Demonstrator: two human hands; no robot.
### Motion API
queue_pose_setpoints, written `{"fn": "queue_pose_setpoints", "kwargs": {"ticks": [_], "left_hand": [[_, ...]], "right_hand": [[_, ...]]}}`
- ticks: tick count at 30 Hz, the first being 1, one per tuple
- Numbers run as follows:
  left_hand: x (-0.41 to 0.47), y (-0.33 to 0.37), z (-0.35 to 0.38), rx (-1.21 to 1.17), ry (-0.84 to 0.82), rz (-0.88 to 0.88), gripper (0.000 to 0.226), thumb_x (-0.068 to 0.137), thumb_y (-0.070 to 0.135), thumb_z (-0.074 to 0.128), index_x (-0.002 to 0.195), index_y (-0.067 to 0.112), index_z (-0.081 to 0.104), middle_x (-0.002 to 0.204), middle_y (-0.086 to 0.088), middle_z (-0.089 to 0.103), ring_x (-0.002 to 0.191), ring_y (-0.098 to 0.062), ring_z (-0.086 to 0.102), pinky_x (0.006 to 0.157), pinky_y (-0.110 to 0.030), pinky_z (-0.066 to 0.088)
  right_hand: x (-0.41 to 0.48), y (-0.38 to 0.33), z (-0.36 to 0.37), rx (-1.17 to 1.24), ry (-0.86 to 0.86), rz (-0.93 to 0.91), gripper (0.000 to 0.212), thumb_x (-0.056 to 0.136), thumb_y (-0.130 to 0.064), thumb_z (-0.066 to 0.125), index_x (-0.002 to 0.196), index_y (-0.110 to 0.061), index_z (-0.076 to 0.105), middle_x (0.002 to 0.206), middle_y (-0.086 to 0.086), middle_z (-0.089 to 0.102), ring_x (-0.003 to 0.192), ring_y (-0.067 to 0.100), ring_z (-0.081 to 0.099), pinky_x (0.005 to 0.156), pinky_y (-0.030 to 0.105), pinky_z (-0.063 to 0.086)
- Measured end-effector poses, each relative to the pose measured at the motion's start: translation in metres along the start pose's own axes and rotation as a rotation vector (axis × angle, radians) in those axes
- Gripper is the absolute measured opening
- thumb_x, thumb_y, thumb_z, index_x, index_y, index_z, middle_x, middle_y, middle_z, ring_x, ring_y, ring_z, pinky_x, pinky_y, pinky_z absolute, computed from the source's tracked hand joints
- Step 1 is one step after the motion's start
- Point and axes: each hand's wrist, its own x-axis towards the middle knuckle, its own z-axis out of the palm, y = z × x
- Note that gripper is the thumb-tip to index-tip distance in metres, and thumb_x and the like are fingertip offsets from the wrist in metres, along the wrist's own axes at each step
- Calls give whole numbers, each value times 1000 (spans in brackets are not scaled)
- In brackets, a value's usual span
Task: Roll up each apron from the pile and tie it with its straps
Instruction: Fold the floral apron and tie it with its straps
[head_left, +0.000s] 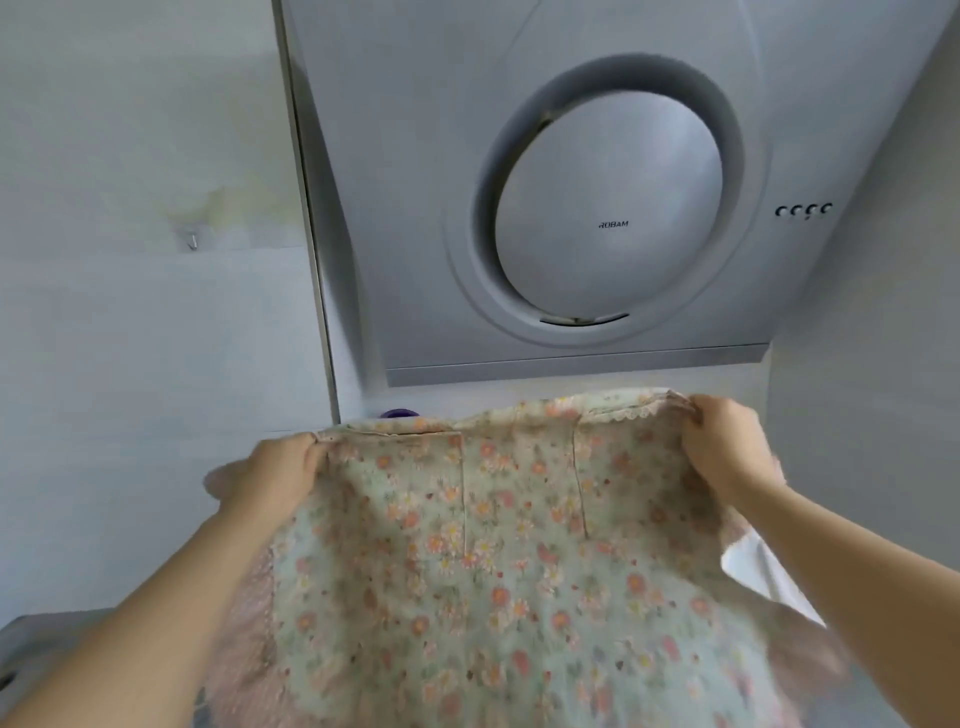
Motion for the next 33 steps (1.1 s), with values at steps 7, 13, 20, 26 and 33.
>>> {"fn": "queue_pose_setpoints", "kwargs": {"ticks": [7,13,20,26,33], "left_hand": [[59,-8,13,-240,66,-44,48,95,47,21,97,18,60,103,-22,65,103,-41,58,96,-51,42],[-13,-5,16,-519,484,158,43,91,-7,42,127,9,60,138,-12,53,129,-28,46,113,-37,29],[-161,-62,141,-419,-51,0,48,90,-14,45,131,7,56,146,-13,43,133,-30,43,110,-35,30],[-229,-96,203,-303,-692,-9,44,93,-9,43,121,20,62,108,-10,58,98,-23,55,78,-22,35],[-206,-85,177,-103,-847,-19,27,101,15,41,115,14,64,99,-7,65,84,-21,57,70,-27,41]], "right_hand": [[49,-8,33,133,-84,59,28,95,-11,40,108,-9,65,102,20,64,92,34,55,83,37,44],[0,-1,20,328,163,-64,29,91,-14,40,99,-6,66,77,3,58,76,21,43,61,20,32],[-114,102,68,182,-192,-44,29,93,-8,52,119,-7,65,113,16,67,83,20,55,75,23,40],[-181,185,111,-355,-859,-6,26,96,-15,48,112,-7,67,109,15,65,89,30,54,71,31,40],[-171,169,97,-577,-1036,-105,29,100,-20,40,121,-17,61,115,8,61,91,20,53,74,27,35]]}}
